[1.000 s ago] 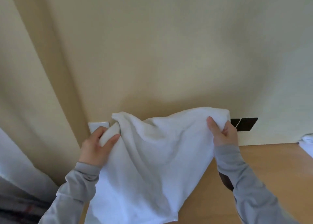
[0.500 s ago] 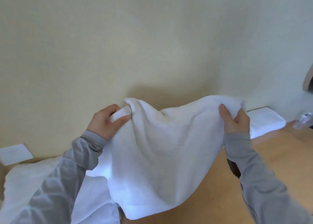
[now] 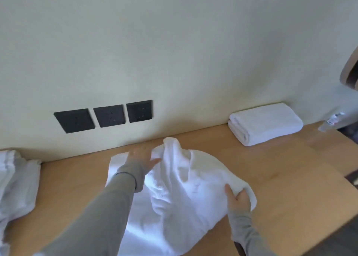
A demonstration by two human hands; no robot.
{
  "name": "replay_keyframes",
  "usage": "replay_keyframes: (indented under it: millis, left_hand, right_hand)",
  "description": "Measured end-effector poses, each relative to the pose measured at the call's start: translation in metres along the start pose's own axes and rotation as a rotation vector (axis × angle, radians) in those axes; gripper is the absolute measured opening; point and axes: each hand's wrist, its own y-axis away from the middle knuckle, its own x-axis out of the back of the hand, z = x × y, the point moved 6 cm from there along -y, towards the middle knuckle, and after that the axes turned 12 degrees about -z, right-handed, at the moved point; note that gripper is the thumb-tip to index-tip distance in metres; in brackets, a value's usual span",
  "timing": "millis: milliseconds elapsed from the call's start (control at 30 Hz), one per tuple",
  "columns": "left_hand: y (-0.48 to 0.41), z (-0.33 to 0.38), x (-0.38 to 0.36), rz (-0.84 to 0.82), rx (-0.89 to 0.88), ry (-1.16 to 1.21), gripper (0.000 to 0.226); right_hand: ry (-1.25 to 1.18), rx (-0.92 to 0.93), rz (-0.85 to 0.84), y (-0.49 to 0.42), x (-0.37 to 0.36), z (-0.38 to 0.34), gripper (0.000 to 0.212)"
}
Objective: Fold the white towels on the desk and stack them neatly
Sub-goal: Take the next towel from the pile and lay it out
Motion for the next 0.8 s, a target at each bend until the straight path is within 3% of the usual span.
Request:
replay_keyframes:
  millis: [67,200,267,333,433,500,533,667,800]
  left_hand:
    - [-0.005,0.006,-0.033,0.048,0.048,0.015,0.076]
    - [0.026,-0.012,-0.06,0.292,0.139,0.282,0.086]
    - [0.046,-0.038,-0.073,0.331,0.29,0.459,0.083]
    - [0.061,-0.064,-0.09,0.307,0.474,0.573,0.079]
    - [0.074,-0.087,-0.106,0.243,0.643,0.615,0.077]
    - [0.074,-0.095,-0.112,0.22,0.687,0.614,0.077]
    - [0.073,-0.098,-0.114,0.211,0.701,0.613,0.078]
    - [0.065,-0.115,-0.12,0.198,0.775,0.647,0.079]
    - [0.049,-0.127,-0.127,0.104,0.783,0.696,0.083]
  right_hand:
    - [0.071,-0.116,-0.078,-0.013,0.019,0.033,0.039]
    - [0.236,-0.236,-0.307,-0.026,0.051,0.056,0.031]
    - [0.343,-0.244,-0.255,-0.031,0.083,0.056,0.054]
    - [0.427,-0.206,-0.089,-0.047,0.116,0.042,0.062]
    - [0.548,-0.072,0.008,-0.093,0.126,0.01,0.04]
    - [0.521,-0.029,-0.113,-0.13,0.103,-0.004,0.019]
    - [0.514,-0.058,-0.195,-0.147,0.089,-0.004,0.019]
    - [0.561,-0.313,-0.439,-0.182,0.041,0.02,0.048]
    - [0.7,-0.418,-0.5,-0.184,0.026,0.028,0.069]
